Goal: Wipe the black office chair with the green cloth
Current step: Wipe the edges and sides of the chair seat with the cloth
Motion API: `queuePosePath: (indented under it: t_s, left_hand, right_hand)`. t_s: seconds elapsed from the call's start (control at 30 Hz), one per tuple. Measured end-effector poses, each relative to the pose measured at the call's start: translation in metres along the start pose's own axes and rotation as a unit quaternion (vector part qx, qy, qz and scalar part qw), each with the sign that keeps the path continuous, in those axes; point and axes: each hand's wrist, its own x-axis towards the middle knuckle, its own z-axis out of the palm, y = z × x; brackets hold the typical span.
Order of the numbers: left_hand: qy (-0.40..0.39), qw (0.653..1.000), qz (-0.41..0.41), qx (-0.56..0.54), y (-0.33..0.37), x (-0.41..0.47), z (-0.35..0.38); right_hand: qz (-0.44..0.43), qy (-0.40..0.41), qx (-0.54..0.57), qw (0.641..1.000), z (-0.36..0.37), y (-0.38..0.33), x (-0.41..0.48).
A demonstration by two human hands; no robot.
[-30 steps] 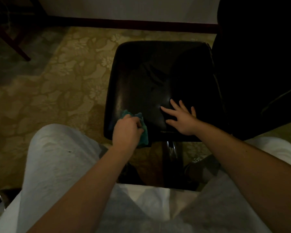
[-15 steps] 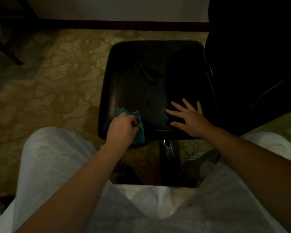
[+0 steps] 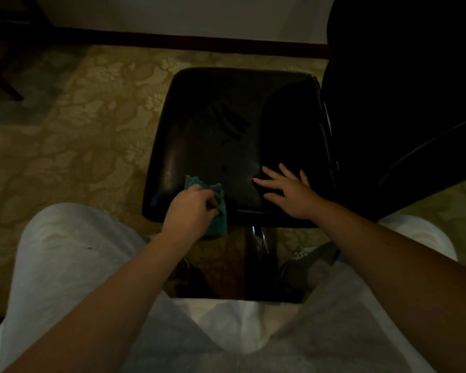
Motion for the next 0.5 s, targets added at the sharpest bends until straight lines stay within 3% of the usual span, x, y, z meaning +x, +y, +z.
queuePosePath:
  t_s: [0.17, 0.33, 0.5]
  left_hand:
    - [0.021, 1.0, -0.02, -0.006, 0.015, 0.004, 0.006]
    - [-0.002, 0.999, 0.048, -0.006, 0.047, 0.004, 0.023]
    - [-0.01, 0.999, 0.033, -0.002, 0.026, 0.007, 0.01]
  right_hand:
    - [0.013, 0.01, 0.015, 1.0, 0.005, -0.007, 0.0]
    - [0.019, 0.008, 0.001, 1.0, 0.004, -0.008, 0.0]
    - [0.014, -0.006, 0.023, 1.0, 0.001, -0.004, 0.001]
